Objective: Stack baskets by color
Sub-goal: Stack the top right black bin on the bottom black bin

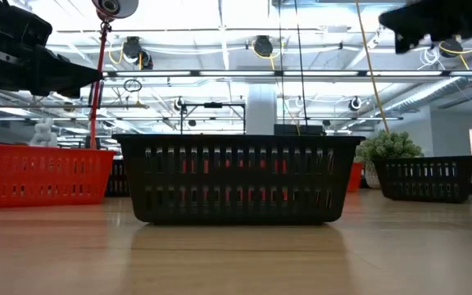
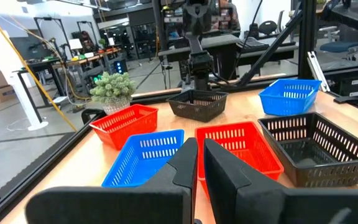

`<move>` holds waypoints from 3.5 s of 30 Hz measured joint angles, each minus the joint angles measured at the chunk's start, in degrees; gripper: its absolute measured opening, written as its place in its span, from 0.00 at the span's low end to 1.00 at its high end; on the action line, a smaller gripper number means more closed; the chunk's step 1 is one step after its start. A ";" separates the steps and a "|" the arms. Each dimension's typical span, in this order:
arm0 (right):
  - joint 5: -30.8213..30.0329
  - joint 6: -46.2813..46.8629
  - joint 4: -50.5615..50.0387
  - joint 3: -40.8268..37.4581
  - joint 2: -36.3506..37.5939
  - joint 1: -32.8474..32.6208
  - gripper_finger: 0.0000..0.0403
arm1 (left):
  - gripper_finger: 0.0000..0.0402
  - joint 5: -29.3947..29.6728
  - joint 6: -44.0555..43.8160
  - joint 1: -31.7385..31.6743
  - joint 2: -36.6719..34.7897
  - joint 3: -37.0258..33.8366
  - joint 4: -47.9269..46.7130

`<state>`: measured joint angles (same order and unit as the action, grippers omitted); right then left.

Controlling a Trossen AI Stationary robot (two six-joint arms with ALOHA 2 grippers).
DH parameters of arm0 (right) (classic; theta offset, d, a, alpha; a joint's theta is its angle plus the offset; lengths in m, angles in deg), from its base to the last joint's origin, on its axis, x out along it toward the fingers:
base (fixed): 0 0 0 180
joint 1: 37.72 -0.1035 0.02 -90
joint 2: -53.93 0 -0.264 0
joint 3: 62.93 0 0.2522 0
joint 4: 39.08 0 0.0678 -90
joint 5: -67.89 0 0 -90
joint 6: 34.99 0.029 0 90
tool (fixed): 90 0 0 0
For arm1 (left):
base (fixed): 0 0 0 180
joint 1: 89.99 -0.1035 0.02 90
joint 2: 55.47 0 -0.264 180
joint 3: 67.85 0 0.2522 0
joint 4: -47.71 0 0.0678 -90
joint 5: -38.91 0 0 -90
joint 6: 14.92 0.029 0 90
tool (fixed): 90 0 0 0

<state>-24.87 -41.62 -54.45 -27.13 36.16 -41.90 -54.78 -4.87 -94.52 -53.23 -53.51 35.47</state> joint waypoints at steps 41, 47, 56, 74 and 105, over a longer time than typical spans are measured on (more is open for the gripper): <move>-0.62 10.80 -10.51 25.88 -22.43 0.00 0.00 | 0.08 3.25 -26.84 0.20 0.02 1.31 18.71; -0.64 10.55 -10.19 25.88 -22.43 0.00 0.00 | 0.08 3.28 -23.78 0.18 3.97 11.52 13.37; -0.65 10.27 -10.28 25.88 -22.43 0.00 0.00 | 0.08 3.12 -19.19 0.20 20.86 38.11 -7.40; -7.79 12.54 -16.15 29.72 -27.91 -3.59 0.00 | 0.08 -3.34 -19.67 1.45 47.10 53.00 -21.08; -12.71 43.08 -60.20 34.64 -44.40 -22.41 0.00 | 0.08 -2.14 -4.15 2.19 61.20 53.00 -15.96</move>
<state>-37.58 1.46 -114.65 7.51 -8.24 -64.31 -56.92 -9.02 -92.33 7.97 -0.51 19.51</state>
